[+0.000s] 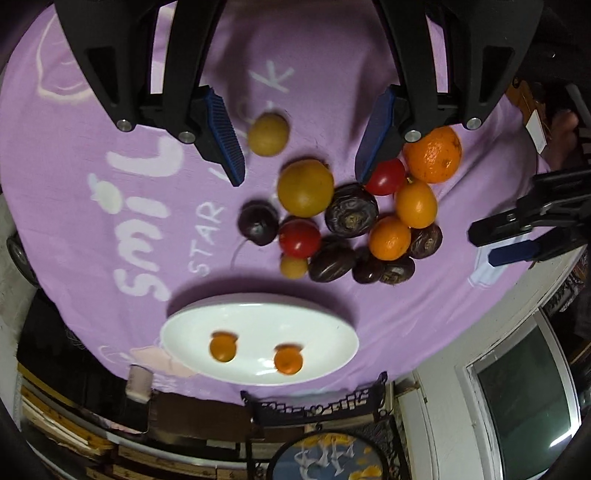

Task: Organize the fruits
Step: 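Grasp a dark round fruit with the left gripper while the right grasps a yellow tomato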

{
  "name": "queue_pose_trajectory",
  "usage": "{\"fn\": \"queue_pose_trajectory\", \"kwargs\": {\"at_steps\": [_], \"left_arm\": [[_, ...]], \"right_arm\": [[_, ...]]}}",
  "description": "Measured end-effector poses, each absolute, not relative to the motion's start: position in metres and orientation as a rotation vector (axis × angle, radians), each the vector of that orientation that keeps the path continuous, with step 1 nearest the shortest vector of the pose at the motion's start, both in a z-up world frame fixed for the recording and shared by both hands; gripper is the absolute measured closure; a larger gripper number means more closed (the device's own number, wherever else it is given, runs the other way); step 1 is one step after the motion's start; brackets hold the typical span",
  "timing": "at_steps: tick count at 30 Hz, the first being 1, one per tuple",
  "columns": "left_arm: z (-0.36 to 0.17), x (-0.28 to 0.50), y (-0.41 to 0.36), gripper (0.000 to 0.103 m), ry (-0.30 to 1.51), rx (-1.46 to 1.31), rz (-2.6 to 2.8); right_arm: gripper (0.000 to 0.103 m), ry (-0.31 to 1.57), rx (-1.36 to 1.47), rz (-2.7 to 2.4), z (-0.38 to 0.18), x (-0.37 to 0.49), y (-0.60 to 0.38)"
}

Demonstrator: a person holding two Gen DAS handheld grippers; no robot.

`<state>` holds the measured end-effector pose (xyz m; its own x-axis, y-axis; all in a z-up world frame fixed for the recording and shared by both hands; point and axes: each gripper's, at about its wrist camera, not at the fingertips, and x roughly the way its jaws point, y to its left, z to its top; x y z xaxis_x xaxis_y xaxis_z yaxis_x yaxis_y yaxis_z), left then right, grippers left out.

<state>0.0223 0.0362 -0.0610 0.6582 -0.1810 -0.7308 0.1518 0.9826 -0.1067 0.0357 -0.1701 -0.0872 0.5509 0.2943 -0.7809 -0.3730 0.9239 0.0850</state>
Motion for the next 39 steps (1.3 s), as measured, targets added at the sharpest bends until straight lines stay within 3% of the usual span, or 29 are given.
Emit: {"fn": "queue_pose_trajectory", "kwargs": {"at_steps": [5,6,7,9,20,23,25,27,39], "left_arm": [[-0.065,0.021,0.04,0.023,0.84,-0.037,-0.173],[-0.066,0.021,0.041,0.023,0.845,-0.04,-0.167],[-0.069,0.023,0.042,0.023,0.851,-0.041,-0.161],[-0.072,0.026,0.042,0.023,0.864,-0.038,-0.155],[-0.096,0.053,0.021,0.024,0.933,0.011,-0.159],[-0.098,0.06,0.016,0.029,0.934,-0.004,-0.19],[-0.097,0.065,0.014,0.042,0.934,-0.029,-0.23],[-0.098,0.071,0.013,0.047,0.931,-0.064,-0.269],[-0.102,0.062,0.017,0.051,0.906,-0.04,-0.278]], "right_arm": [[0.041,0.923,-0.102,0.398,-0.1,0.042,-0.163],[0.045,0.919,-0.103,0.402,-0.1,0.043,-0.163],[0.056,0.914,-0.108,0.41,-0.099,0.042,-0.162],[0.063,0.904,-0.121,0.408,-0.098,0.043,-0.162],[0.066,0.907,-0.072,0.415,-0.091,0.046,-0.169],[0.066,0.868,-0.05,0.404,-0.077,0.034,-0.18],[0.066,0.85,-0.038,0.392,-0.071,0.029,-0.187],[0.066,0.846,-0.023,0.383,-0.069,0.027,-0.192],[0.066,0.871,0.025,0.415,-0.07,0.021,-0.195]]}}
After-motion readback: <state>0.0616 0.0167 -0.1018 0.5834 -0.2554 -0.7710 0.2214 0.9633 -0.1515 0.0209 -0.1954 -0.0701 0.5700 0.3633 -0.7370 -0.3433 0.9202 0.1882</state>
